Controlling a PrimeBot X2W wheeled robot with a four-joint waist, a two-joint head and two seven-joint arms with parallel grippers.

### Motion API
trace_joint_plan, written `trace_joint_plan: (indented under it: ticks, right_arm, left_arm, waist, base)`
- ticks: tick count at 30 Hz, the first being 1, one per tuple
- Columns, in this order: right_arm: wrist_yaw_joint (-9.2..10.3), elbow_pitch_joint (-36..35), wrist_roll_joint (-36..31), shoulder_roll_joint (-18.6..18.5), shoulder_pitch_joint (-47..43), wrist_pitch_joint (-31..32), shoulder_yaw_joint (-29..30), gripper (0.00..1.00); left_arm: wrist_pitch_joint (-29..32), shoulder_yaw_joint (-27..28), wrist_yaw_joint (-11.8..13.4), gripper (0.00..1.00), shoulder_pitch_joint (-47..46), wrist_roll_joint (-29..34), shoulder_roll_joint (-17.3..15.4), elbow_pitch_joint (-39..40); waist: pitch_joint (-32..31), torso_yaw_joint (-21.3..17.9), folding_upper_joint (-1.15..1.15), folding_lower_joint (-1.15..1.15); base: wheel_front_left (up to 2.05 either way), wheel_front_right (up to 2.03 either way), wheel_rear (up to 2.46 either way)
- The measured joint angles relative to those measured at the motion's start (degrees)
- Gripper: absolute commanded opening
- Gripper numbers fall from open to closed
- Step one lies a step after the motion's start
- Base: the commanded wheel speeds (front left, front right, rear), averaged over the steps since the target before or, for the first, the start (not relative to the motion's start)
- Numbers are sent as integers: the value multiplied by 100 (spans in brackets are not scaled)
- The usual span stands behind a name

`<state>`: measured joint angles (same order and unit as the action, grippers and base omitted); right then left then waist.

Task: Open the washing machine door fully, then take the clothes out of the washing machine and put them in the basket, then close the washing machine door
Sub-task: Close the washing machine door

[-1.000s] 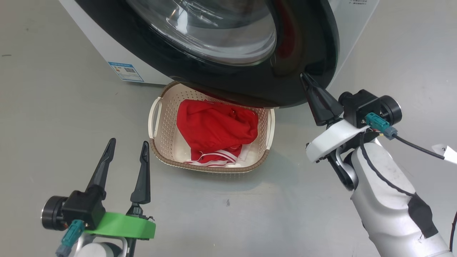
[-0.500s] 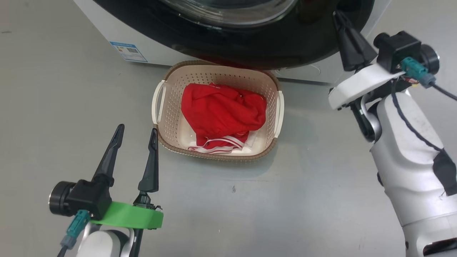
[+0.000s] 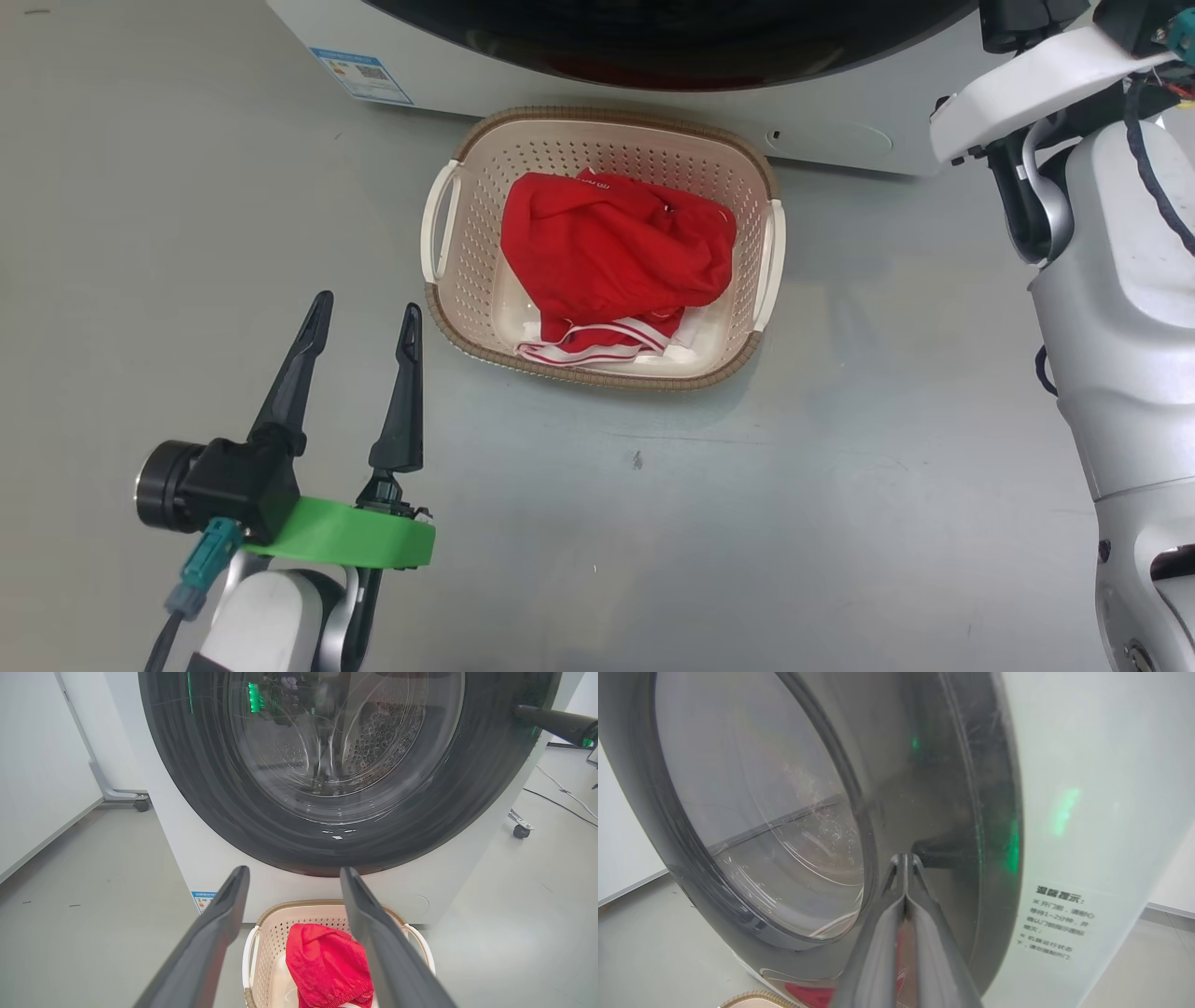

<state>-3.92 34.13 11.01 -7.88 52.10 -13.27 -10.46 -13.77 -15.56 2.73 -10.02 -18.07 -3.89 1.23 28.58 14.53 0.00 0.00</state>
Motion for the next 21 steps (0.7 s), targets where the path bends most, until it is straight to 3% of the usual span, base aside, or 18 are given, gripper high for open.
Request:
trace_joint_plan:
  ticks: [21]
  right_arm:
    - [-54,657,113,124,120,-77,-80,0]
  left_arm:
    - [-51,35,-4,100,-142,-1,80,-435]
  waist:
    - [-155,-28,0,0]
  base:
    - [0,0,0]
